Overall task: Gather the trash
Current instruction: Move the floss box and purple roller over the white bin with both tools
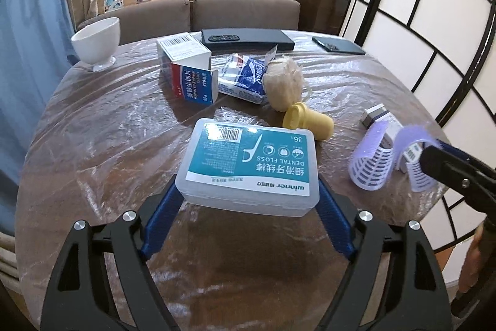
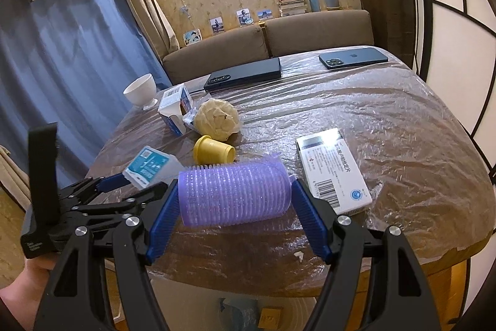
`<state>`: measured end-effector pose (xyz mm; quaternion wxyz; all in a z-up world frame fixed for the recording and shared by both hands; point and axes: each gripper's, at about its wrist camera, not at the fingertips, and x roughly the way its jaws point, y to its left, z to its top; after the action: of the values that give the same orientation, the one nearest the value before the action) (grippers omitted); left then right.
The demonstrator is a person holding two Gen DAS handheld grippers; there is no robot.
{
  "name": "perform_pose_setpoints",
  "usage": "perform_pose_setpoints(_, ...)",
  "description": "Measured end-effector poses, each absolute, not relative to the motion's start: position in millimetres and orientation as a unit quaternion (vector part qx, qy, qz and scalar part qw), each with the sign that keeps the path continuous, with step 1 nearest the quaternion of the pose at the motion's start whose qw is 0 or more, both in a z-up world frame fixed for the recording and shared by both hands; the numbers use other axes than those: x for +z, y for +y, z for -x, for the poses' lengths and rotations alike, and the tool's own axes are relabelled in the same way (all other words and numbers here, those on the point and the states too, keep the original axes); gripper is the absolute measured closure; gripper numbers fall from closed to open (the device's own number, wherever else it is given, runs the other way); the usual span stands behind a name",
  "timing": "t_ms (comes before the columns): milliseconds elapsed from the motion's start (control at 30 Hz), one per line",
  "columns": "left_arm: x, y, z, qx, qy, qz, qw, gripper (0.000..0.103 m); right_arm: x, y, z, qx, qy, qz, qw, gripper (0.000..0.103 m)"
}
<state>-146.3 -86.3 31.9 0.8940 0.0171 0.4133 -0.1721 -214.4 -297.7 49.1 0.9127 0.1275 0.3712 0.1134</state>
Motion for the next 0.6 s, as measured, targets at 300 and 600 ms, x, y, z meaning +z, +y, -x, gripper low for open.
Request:
perform_pose_setpoints(300,41,-76,174,-0.157,0.413,-0.005,0.897,0.019,50,-294,228,0.138,0.379,-0.114,0.908,0.033)
perform_pose_setpoints(600,43,-74,202,-0.146,0.417,0.001,0.897,0.019,48,-293,247,0.163,0.388,-0.102,0.901,0.033)
